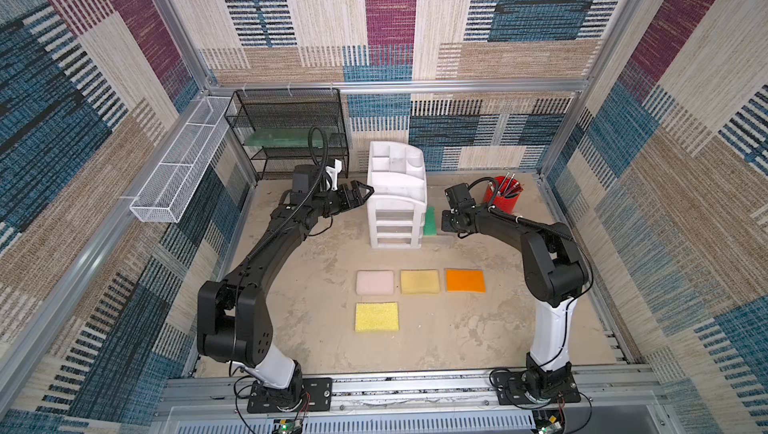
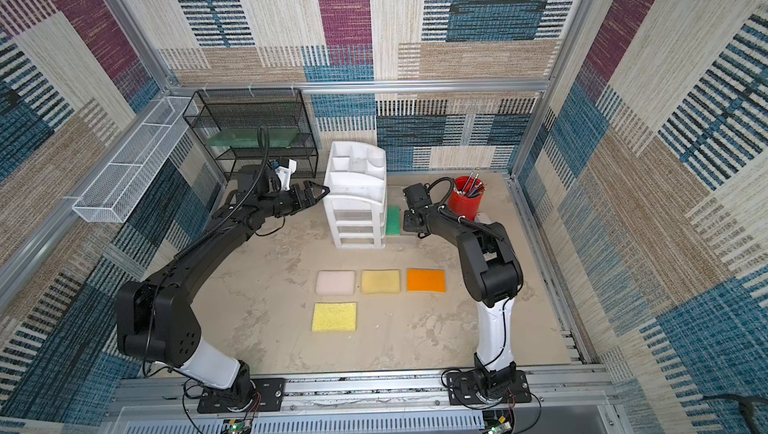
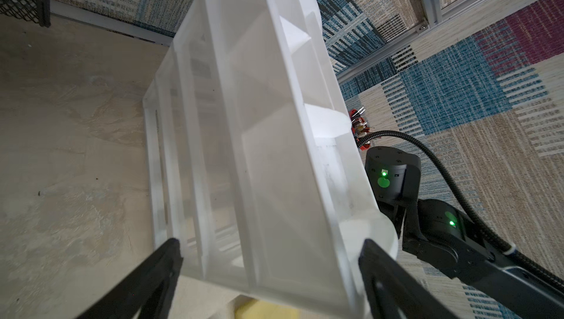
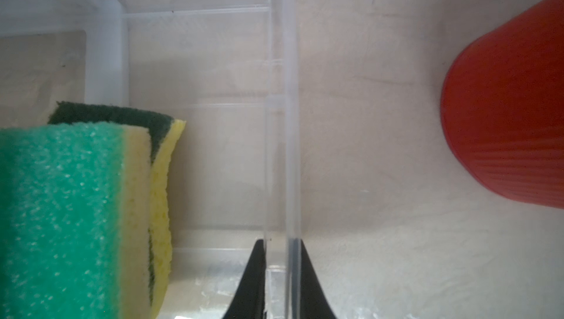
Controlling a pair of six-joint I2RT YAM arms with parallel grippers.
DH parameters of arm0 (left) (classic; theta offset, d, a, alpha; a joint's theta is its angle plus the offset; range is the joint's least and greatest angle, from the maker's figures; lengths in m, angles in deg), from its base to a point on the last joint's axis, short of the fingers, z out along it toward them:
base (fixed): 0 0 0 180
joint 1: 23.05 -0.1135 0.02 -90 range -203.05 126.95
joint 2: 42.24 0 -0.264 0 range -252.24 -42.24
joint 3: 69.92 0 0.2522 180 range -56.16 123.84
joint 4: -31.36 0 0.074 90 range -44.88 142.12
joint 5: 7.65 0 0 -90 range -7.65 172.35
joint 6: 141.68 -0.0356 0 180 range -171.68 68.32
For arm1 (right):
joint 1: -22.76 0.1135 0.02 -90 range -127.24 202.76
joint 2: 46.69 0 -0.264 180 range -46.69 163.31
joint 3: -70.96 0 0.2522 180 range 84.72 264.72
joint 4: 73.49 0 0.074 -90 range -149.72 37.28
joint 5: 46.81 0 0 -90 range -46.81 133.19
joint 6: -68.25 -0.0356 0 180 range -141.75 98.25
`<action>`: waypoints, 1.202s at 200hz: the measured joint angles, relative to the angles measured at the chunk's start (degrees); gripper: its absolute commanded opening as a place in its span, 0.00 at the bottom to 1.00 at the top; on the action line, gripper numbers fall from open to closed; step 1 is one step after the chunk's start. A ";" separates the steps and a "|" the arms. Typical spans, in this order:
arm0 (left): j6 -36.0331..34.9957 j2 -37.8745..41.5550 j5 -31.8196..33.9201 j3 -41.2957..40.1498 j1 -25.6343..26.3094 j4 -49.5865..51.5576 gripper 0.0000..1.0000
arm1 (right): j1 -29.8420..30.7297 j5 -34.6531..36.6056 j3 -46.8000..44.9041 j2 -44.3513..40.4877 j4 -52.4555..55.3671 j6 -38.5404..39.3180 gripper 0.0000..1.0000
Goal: Take the sponge out of the drawer
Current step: Open the drawer in the storage box.
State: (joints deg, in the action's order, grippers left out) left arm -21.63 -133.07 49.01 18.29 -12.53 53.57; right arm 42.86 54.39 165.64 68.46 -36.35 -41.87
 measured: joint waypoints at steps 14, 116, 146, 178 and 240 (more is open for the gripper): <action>0.00 0.07 0.00 -0.11 0.00 0.02 0.93 | -0.17 0.26 0.00 -0.02 0.00 0.02 0.18; 0.15 0.09 -0.02 -0.26 -0.02 -0.09 0.93 | 0.31 1.20 2.56 0.59 0.39 2.60 0.06; 0.17 0.09 -0.04 -0.33 0.00 -0.09 0.93 | -0.94 -1.01 0.11 0.04 -0.55 2.56 0.06; 0.17 0.09 -0.04 -0.35 0.00 -0.11 0.93 | -1.16 -2.93 -1.27 0.26 -1.92 2.12 0.07; 0.17 0.59 -0.28 -0.59 0.00 -0.09 0.93 | -1.33 -1.99 -1.20 1.31 -4.63 1.88 0.06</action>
State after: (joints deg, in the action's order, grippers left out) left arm -21.46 -132.48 48.72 17.70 -12.53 53.48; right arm 41.53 52.40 164.44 69.77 -40.98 -39.99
